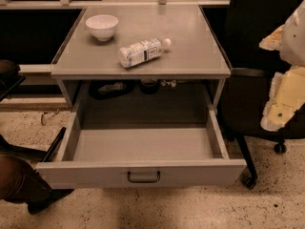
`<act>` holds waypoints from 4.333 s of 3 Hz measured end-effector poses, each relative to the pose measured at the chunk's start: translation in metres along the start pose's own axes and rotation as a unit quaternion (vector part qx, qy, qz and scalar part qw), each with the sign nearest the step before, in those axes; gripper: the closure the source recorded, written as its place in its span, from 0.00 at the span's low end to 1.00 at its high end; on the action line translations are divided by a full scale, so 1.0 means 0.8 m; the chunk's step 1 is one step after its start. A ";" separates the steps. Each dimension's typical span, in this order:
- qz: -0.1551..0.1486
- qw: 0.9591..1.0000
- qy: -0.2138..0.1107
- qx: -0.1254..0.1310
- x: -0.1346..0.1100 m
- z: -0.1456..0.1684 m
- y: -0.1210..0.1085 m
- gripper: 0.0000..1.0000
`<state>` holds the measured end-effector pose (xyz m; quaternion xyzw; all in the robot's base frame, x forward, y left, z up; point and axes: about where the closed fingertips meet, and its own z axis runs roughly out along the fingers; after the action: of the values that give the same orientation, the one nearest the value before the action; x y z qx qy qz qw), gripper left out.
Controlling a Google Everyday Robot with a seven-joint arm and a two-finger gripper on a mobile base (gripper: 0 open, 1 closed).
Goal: Place blue plastic bottle into top drawer
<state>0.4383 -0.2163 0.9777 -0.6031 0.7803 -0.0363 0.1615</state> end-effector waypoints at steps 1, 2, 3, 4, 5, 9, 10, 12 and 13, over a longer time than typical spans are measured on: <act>0.000 1.000 0.000 0.000 0.000 0.000 0.000 0.00; 0.006 1.000 -0.016 0.015 -0.002 0.015 -0.026 0.00; -0.002 0.999 -0.026 0.029 -0.025 0.054 -0.091 0.00; -0.019 0.998 -0.062 0.019 -0.076 0.126 -0.173 0.00; -0.019 0.998 -0.062 0.019 -0.077 0.126 -0.173 0.00; -0.123 0.984 -0.103 -0.073 -0.200 0.278 -0.240 0.00; -0.145 0.981 -0.110 -0.069 -0.223 0.288 -0.252 0.00; -0.222 0.967 -0.113 -0.056 -0.304 0.298 -0.274 0.00; -0.246 0.961 -0.114 -0.049 -0.333 0.301 -0.277 0.00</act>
Offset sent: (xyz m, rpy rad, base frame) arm 0.0606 -0.0080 -0.0184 0.0691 -0.0722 -0.0239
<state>0.7746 0.0110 0.8613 -0.7837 0.5850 0.0322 0.2063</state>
